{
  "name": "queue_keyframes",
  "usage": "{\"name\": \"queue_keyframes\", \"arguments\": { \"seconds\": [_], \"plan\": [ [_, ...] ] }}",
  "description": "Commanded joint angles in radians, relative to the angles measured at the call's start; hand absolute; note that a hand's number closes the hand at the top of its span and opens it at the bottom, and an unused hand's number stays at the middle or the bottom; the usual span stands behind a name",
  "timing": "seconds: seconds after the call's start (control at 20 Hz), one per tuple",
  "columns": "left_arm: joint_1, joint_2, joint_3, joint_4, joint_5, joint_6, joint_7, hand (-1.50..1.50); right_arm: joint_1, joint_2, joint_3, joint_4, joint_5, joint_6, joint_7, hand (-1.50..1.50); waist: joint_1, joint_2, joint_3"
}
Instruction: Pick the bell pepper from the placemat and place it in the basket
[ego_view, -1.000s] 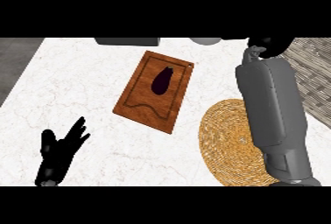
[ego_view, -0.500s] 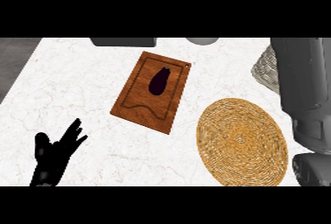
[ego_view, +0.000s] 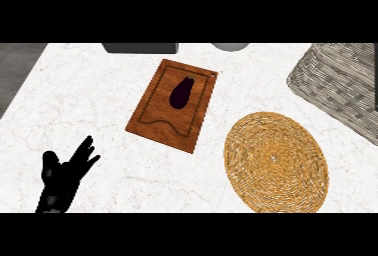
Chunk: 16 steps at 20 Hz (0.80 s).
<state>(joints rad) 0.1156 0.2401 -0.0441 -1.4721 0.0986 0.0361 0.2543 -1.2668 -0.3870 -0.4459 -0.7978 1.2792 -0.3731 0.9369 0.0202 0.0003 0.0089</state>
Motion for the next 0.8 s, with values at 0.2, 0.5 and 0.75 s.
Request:
{"name": "queue_keyframes", "arguments": {
  "seconds": [0.2, 0.5, 0.75],
  "plan": [
    [-0.003, -0.006, 0.008, 0.068, -0.003, -0.021, 0.006, 0.0, 0.027, -0.078, -0.04, 0.182, -0.066, -0.088, -0.144, 1.5, 0.004, 0.01, -0.009],
    [-0.015, -0.045, -0.017, 0.077, -0.042, 0.014, -0.002, 0.0, 0.058, -0.122, -0.138, 0.269, -0.183, -0.216, -0.262, 1.5, 0.012, 0.015, -0.008],
    [-0.017, -0.016, 0.018, 0.063, -0.014, -0.008, 0.035, 0.0, 0.148, -0.122, -0.235, 0.261, -0.34, -0.301, -0.428, 1.5, 0.004, 0.012, -0.007]
  ]
}}
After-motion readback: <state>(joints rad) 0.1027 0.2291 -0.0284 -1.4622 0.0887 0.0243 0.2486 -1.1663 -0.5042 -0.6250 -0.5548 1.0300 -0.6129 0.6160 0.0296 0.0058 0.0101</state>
